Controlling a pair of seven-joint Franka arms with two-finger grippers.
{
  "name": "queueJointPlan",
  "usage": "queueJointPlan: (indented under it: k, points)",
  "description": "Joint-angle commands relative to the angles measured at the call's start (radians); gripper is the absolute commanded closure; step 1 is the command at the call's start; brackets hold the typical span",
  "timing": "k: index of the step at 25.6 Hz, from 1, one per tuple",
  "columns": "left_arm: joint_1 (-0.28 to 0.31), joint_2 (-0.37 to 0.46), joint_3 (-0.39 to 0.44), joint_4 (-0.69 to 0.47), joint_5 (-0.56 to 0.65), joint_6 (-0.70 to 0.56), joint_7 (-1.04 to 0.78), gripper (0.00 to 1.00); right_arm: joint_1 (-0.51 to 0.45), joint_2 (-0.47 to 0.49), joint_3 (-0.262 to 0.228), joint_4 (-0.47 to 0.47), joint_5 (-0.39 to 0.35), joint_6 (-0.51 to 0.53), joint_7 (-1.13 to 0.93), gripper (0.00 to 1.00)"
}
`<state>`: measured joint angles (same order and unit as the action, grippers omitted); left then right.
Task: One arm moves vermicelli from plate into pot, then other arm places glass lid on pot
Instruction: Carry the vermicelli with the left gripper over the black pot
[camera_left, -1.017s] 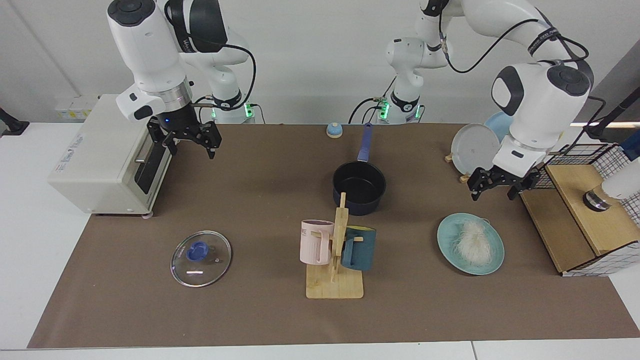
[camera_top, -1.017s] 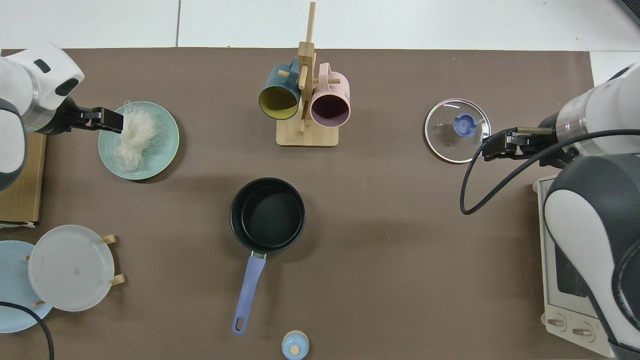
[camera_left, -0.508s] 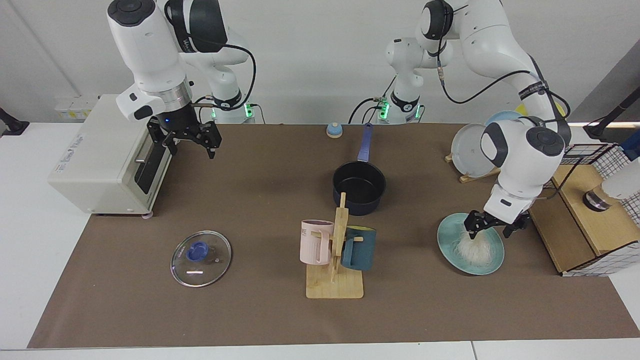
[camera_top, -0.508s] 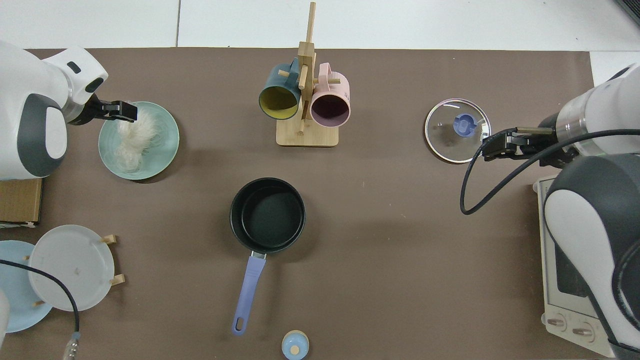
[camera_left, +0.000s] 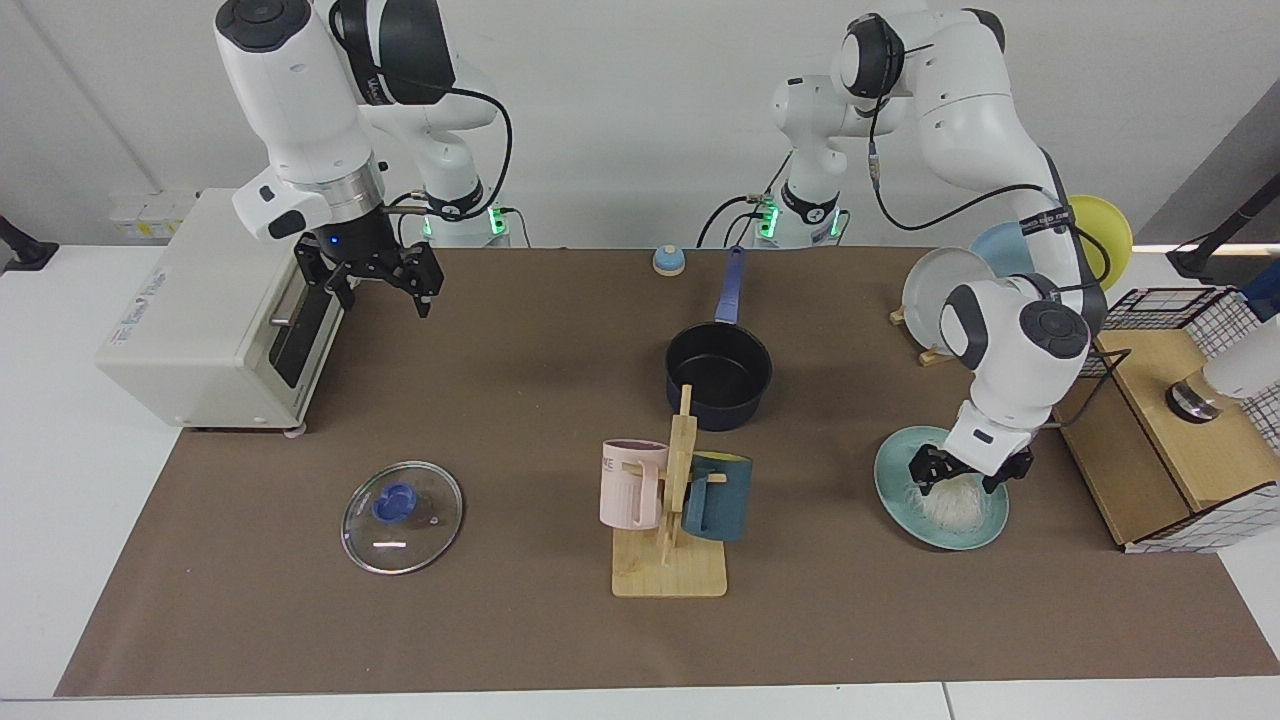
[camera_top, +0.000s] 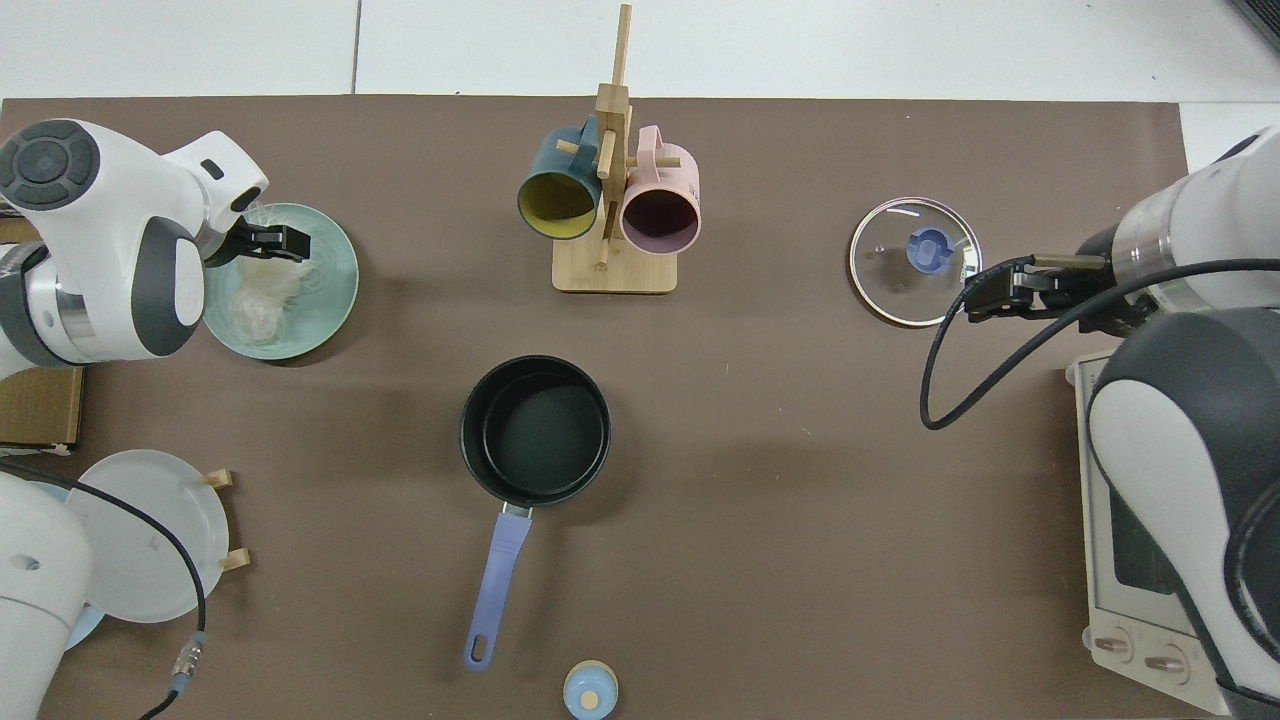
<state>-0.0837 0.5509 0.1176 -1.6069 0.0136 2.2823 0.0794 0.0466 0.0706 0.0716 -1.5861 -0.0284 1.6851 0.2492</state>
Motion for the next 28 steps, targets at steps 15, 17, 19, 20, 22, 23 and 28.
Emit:
queueJointPlan:
  k: [15, 17, 19, 20, 22, 23, 28]
  points:
    - [0.007, -0.040, 0.005, 0.018, -0.043, -0.073, 0.006, 1.00, -0.005, -0.023, 0.007, -0.009, 0.005, -0.022, 0.001, 0.00]
    - [0.001, -0.072, 0.005, 0.024, -0.043, -0.116, 0.005, 1.00, -0.004, -0.023, 0.008, -0.009, 0.005, -0.022, 0.001, 0.00]
    - [-0.002, -0.107, 0.002, 0.033, -0.041, -0.162, 0.005, 1.00, -0.005, -0.023, 0.007, -0.009, 0.005, -0.022, 0.001, 0.00]
    - [-0.005, -0.123, 0.002, 0.035, -0.040, -0.179, 0.005, 1.00, -0.005, -0.023, 0.008, -0.009, 0.005, -0.022, 0.001, 0.00]
    - [-0.008, -0.158, -0.001, 0.031, -0.037, -0.217, 0.005, 1.00, -0.005, -0.023, 0.007, -0.009, 0.005, -0.022, 0.001, 0.00]
    - [-0.011, -0.178, -0.003, 0.028, -0.038, -0.242, 0.003, 1.00, -0.005, -0.023, 0.007, -0.009, 0.005, -0.022, 0.001, 0.00]
    - [-0.019, -0.264, -0.059, -0.022, -0.043, -0.368, -0.130, 1.00, -0.008, -0.023, 0.008, -0.006, 0.007, -0.022, -0.001, 0.00]
